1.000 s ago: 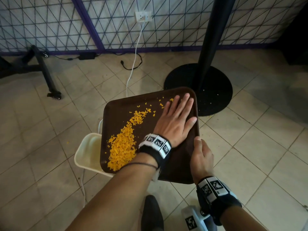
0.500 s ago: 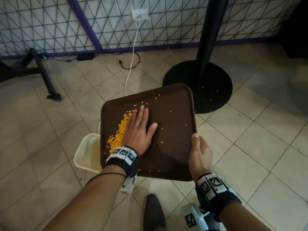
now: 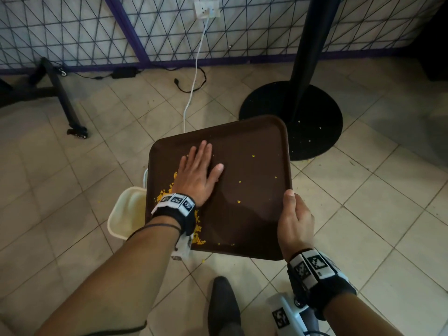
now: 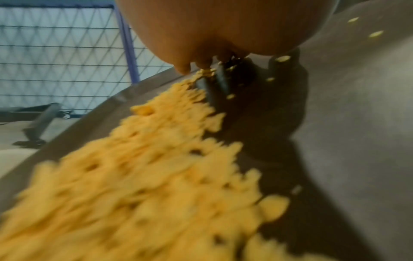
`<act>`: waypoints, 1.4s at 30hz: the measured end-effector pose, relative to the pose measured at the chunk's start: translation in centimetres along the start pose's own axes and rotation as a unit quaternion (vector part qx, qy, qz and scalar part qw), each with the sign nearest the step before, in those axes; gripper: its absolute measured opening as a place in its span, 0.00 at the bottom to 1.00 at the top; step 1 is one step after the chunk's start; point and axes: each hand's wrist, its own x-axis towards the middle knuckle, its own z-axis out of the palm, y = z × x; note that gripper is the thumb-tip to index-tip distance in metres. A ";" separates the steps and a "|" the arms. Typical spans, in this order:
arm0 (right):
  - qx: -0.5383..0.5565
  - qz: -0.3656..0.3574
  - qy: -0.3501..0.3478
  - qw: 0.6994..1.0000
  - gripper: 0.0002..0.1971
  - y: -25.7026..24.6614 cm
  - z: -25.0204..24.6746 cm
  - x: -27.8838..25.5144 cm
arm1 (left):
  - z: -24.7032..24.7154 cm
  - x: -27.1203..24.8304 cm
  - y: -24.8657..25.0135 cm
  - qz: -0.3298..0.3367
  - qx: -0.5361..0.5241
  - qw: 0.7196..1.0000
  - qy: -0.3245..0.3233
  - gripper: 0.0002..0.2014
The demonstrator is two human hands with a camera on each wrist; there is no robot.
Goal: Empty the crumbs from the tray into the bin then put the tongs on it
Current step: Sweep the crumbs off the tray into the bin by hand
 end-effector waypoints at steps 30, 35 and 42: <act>-0.014 -0.010 0.003 1.000 0.23 0.3 0.1 0.0 | 1.2 -6.9 -4.2 -0.168 -0.015 0.985 -0.027 0.42; -0.011 -0.009 0.006 1.000 0.23 0.2 0.2 -0.2 | -0.2 -3.3 4.6 0.002 -0.026 0.997 0.075 0.36; -0.009 -0.007 0.006 1.000 0.23 0.3 0.3 -0.3 | 2.0 -3.7 5.3 -0.024 0.007 0.999 0.021 0.38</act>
